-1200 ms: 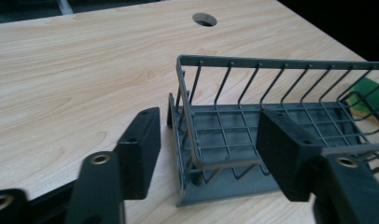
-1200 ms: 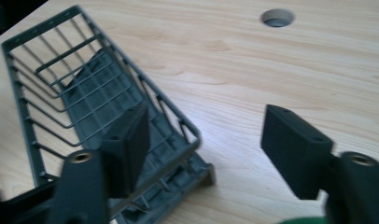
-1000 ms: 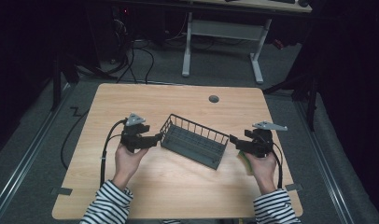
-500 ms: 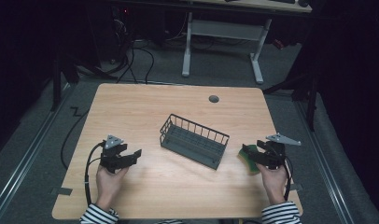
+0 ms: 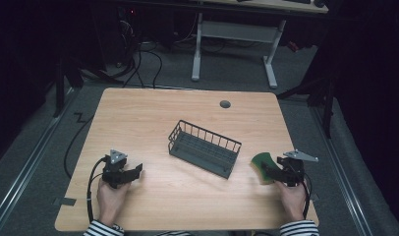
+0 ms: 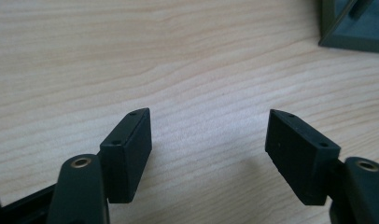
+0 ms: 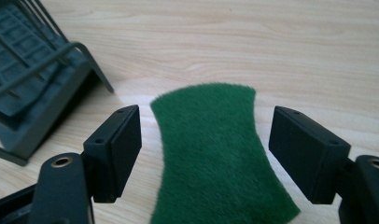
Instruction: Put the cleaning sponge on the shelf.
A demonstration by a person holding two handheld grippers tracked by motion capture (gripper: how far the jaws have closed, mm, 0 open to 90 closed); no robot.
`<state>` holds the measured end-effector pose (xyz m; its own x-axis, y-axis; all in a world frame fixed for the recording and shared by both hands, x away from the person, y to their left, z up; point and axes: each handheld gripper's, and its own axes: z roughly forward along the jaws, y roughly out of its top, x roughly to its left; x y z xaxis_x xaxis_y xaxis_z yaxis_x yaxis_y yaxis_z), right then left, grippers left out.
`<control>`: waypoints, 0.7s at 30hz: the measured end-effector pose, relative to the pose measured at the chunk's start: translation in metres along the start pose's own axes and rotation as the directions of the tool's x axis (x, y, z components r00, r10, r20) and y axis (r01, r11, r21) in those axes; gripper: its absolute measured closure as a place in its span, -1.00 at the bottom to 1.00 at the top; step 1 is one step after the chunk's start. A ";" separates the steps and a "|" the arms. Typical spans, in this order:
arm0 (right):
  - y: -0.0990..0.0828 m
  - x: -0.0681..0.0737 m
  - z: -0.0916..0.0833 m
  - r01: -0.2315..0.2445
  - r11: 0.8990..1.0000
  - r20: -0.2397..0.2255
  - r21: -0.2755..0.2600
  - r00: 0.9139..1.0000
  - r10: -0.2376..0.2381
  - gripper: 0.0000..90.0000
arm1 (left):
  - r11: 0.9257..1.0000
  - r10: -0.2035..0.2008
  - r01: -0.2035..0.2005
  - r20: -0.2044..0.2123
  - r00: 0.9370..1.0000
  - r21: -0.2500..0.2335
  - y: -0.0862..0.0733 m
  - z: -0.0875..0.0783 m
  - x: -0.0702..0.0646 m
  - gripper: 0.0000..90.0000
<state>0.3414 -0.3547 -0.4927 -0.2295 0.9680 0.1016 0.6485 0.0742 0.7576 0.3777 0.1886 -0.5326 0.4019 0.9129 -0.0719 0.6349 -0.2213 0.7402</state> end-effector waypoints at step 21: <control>-0.006 0.000 0.028 0.058 0.991 0.039 0.121 0.997 -0.063 -0.44 | 0.999 0.044 -0.044 -0.030 0.999 0.000 -0.004 0.002 -0.008 -0.36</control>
<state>0.3578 -0.3485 -0.5159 -0.2412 0.9701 0.0283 0.7173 0.1586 0.6785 0.3732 0.1817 -0.5365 0.4095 0.9121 -0.0193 0.6167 -0.2611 0.7426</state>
